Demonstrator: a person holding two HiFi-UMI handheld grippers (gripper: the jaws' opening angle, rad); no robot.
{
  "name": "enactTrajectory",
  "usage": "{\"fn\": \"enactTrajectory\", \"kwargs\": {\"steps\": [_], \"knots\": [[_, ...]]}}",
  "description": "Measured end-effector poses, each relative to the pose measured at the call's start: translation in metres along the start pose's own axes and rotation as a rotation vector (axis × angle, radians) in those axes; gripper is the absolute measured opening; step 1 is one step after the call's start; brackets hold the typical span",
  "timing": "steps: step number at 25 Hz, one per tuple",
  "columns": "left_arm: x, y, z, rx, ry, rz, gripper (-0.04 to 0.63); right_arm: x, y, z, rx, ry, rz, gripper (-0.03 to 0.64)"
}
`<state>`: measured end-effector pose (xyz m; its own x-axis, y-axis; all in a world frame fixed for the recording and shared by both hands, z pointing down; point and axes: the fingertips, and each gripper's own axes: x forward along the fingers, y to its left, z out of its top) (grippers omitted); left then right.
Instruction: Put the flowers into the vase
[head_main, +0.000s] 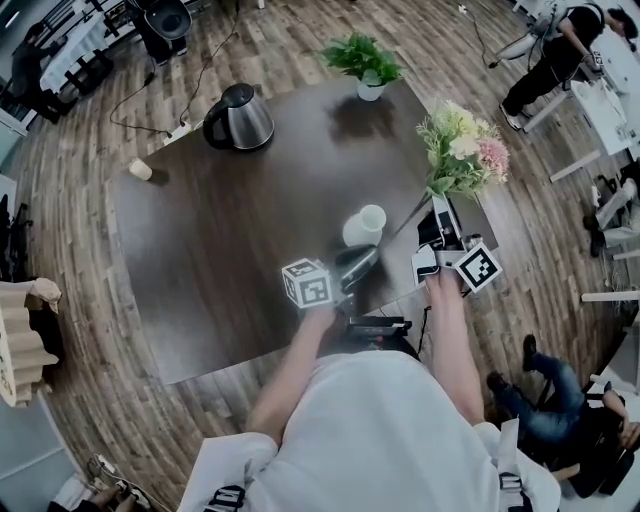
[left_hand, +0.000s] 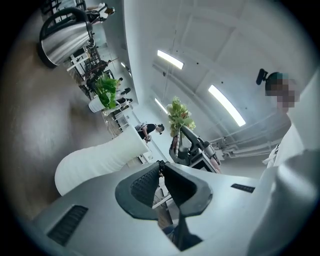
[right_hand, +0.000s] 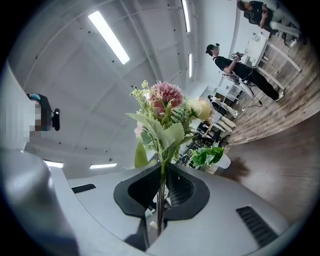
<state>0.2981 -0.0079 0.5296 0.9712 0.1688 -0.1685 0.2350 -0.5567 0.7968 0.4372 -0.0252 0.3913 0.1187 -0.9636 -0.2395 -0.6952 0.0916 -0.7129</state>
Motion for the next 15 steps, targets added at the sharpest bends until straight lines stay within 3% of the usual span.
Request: {"fn": "enactTrajectory", "kwargs": {"steps": [9, 15], "knots": [[0.003, 0.007, -0.015, -0.006, 0.017, 0.005, 0.015, 0.007, -0.013, -0.002, -0.023, -0.026, -0.011, 0.040], [0.008, 0.023, 0.005, -0.014, 0.017, 0.017, 0.015, 0.049, -0.026, -0.014, -0.027, 0.010, 0.007, 0.040]]}}
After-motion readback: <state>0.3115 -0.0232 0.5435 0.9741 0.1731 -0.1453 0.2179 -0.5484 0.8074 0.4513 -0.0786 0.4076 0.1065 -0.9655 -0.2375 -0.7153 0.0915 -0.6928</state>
